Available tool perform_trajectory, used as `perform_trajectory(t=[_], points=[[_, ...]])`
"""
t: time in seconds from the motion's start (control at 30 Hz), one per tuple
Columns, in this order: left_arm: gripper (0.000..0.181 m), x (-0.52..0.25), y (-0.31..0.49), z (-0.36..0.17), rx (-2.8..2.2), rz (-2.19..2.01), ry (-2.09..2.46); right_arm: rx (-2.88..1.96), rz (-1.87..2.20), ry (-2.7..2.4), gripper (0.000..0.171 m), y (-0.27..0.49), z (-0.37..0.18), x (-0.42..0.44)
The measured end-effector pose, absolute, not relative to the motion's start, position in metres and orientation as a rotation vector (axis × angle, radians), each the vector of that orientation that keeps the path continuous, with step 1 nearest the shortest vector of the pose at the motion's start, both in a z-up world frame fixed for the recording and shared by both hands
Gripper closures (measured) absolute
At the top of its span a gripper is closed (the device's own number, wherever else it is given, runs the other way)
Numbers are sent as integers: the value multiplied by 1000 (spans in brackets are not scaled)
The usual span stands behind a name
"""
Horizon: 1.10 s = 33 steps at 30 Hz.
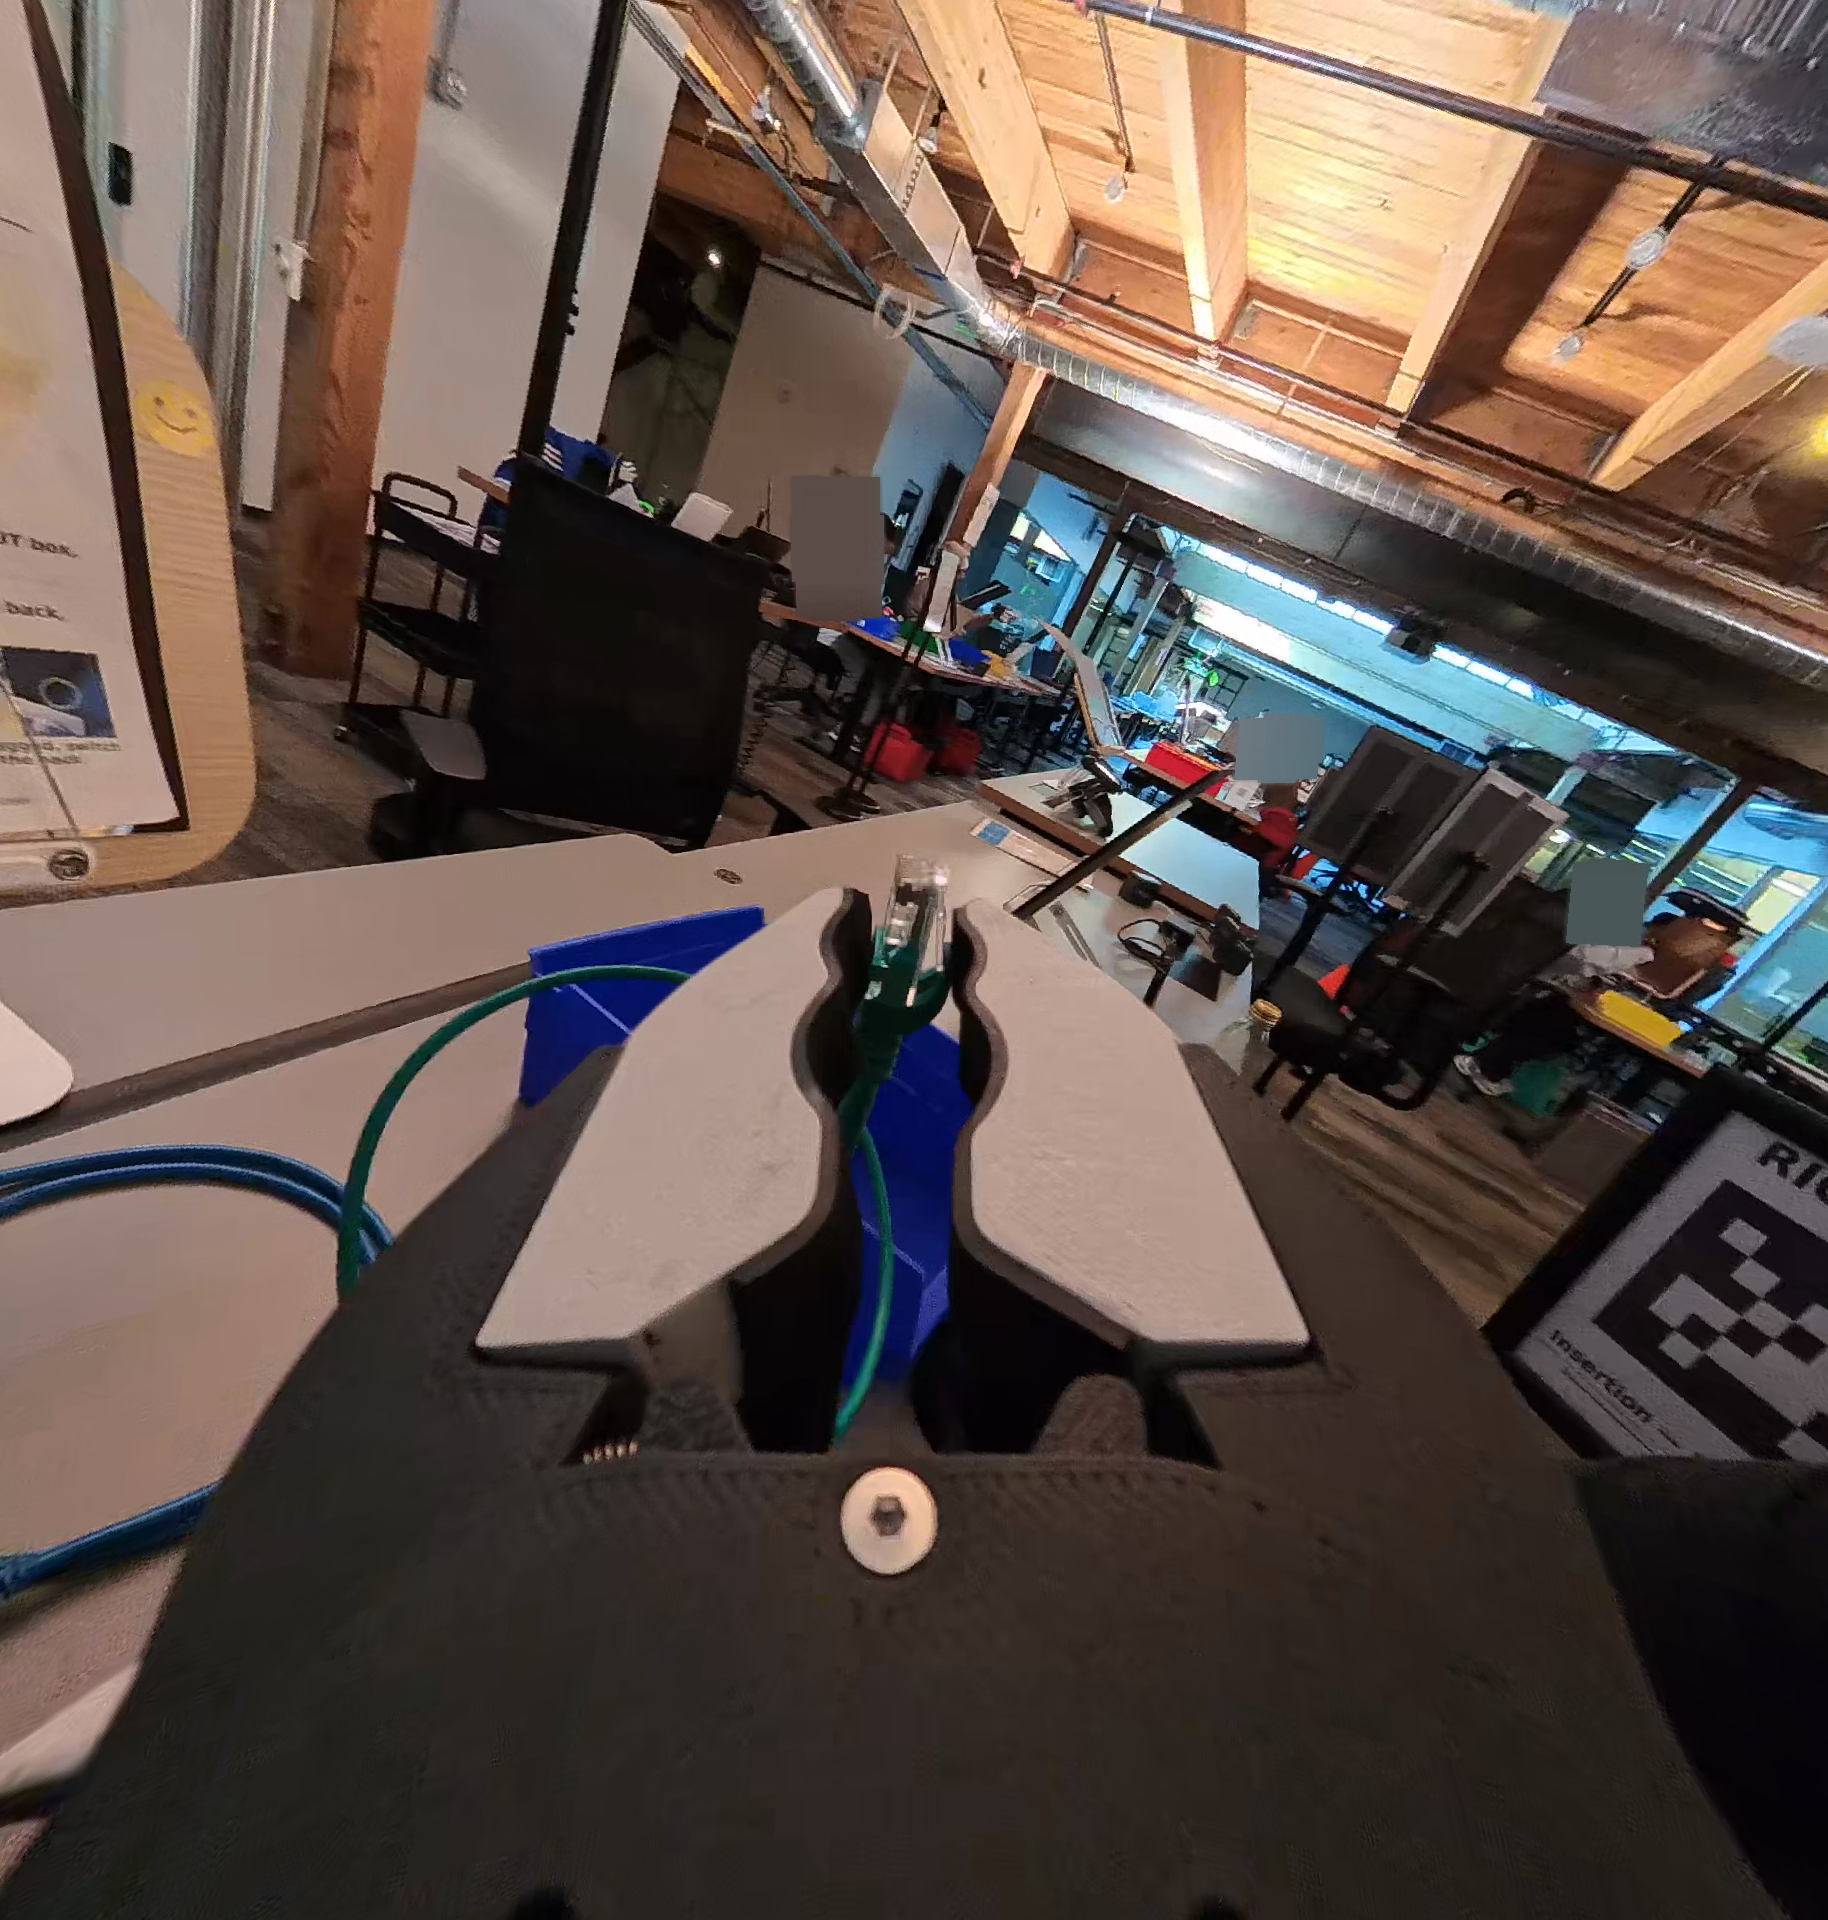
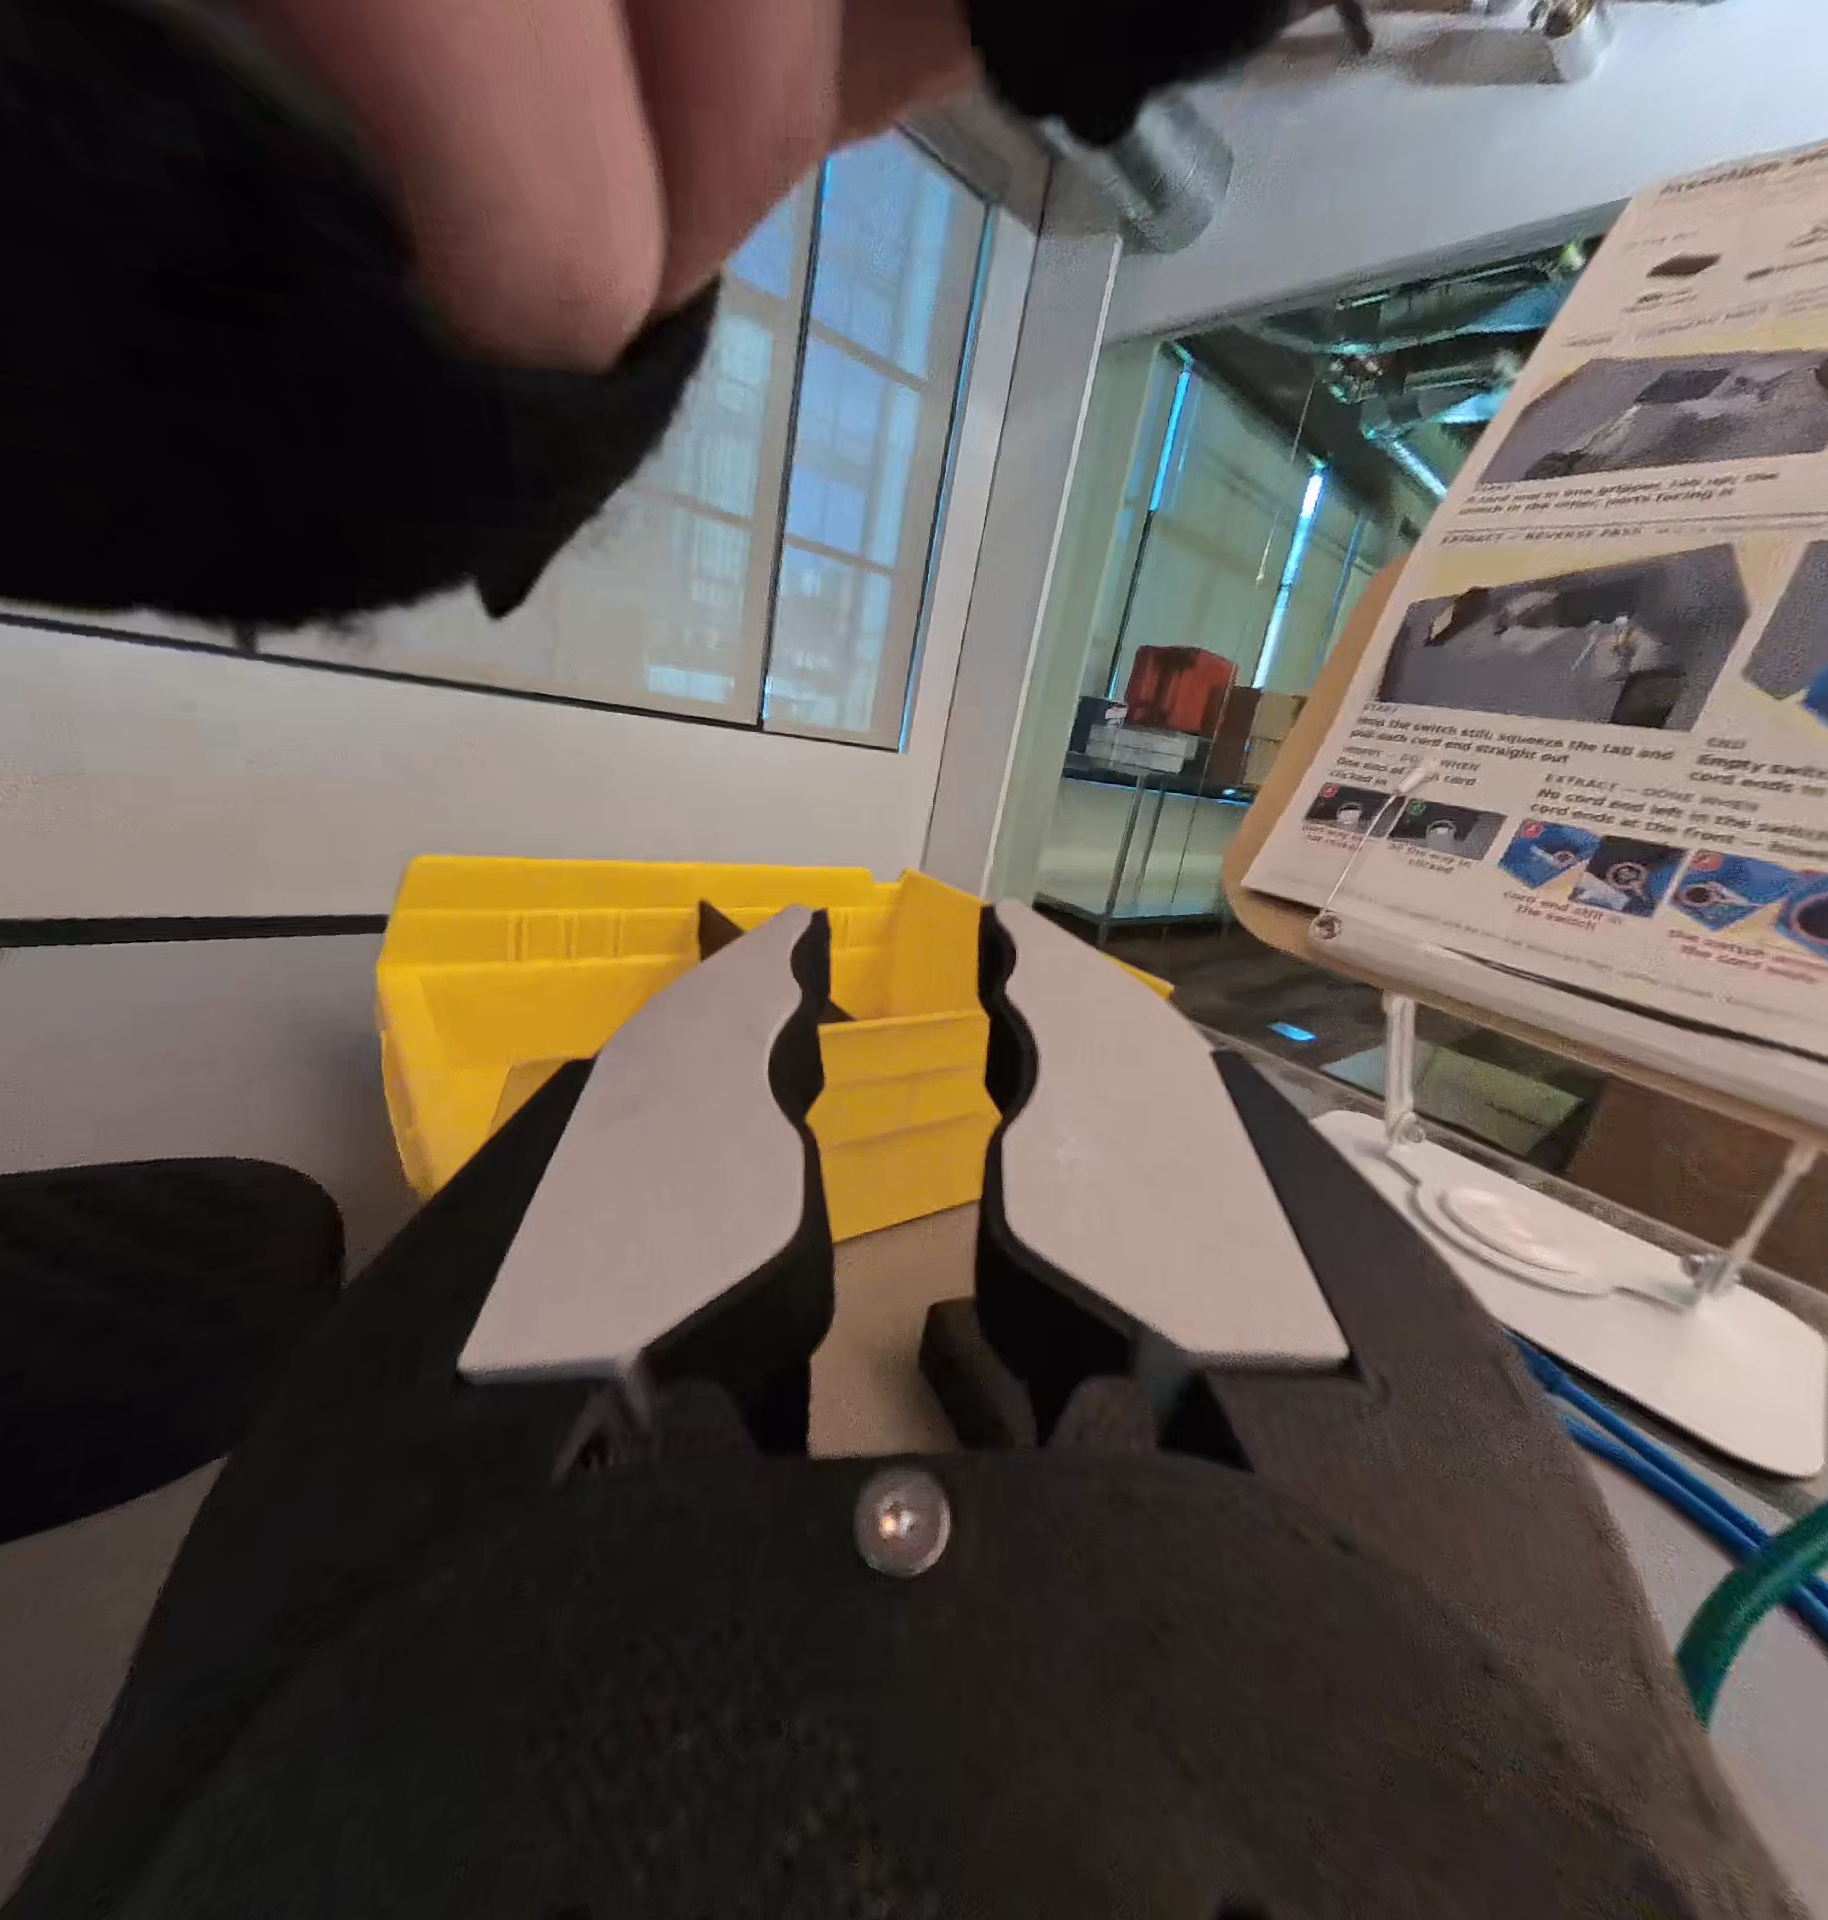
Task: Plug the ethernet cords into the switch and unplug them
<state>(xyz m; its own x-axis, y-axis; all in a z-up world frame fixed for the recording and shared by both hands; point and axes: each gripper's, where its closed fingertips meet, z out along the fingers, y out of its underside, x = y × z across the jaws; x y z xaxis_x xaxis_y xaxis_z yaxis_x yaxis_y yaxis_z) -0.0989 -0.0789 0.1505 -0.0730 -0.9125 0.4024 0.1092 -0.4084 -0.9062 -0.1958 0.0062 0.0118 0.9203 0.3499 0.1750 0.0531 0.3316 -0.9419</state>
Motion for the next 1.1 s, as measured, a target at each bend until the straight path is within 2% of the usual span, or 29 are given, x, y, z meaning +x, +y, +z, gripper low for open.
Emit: perform_trajectory(t=[0.2, 0.4, 0.5, 0.7, 1.0, 1.1], points=[[167, -106, -72, 156, -1370, -1575, 874, -1174, 229, -164, 131, 8, 26, -164], [167, -119, -53, 159, -1377, -1535, 827, -849, 29, -121, 135, -25, 90, -104], [167, -119, -48, 157, -1381, -1544, 827, -730, 54, -265, 133, -46, 115, -108], [167, -123, -42, 161, -1366, -1580, 778, -943, 153, -341, 128, -24, 99, -135], [167, -125, -50, 170, -1301, -1636, 764, -917, 445, -246, 129, -41, 112, -145], [166, -127, -48, 170, -1300, -1635, 753, -872, 507, -181, 135, -46, 119, -133]])
